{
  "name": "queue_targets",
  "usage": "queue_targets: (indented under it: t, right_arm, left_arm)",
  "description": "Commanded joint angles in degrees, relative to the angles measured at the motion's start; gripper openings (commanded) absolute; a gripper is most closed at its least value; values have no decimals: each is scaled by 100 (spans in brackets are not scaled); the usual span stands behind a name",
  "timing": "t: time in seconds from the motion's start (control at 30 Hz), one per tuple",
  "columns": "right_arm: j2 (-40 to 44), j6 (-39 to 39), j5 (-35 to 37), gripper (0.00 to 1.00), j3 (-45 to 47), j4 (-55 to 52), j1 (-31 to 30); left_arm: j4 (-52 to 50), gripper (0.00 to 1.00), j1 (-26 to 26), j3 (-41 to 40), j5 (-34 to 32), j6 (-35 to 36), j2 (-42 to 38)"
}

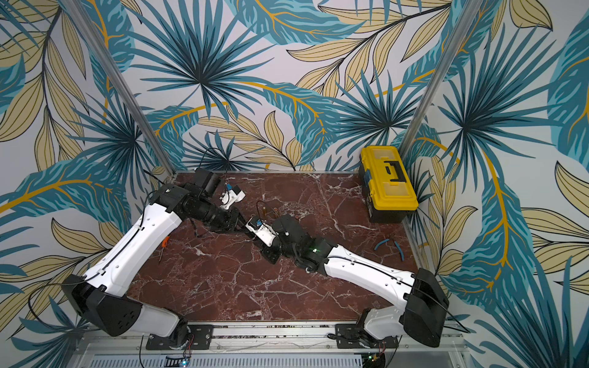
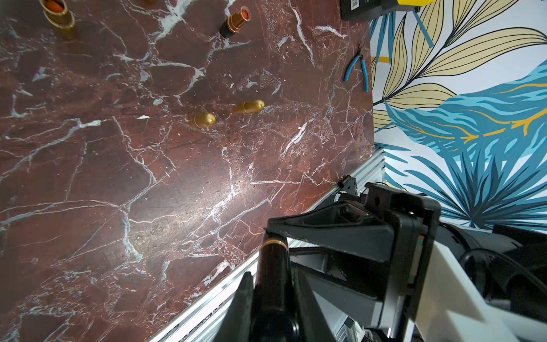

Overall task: Open the lipstick cap
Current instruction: Open the cover of the lipstick.

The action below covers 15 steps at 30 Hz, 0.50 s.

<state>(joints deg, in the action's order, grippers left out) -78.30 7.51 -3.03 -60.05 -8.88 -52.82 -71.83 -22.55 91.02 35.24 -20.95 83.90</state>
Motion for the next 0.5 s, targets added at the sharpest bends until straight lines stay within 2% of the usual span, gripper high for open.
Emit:
queue_targets:
  t: [0.0,0.33,0.47]
  right_arm:
    - [39,-147,360,2,334,-1129,73]
    - [-78,-41,804,0,202,-1515,35]
    - [-29,-73,773,0,228,-1436,13]
  left_arm:
    - [-76,9,282,266,-290,125,-293]
    - [-194,9,462,473,-298,329,-261]
    - [-242,9,463,460,-520,393,-221]
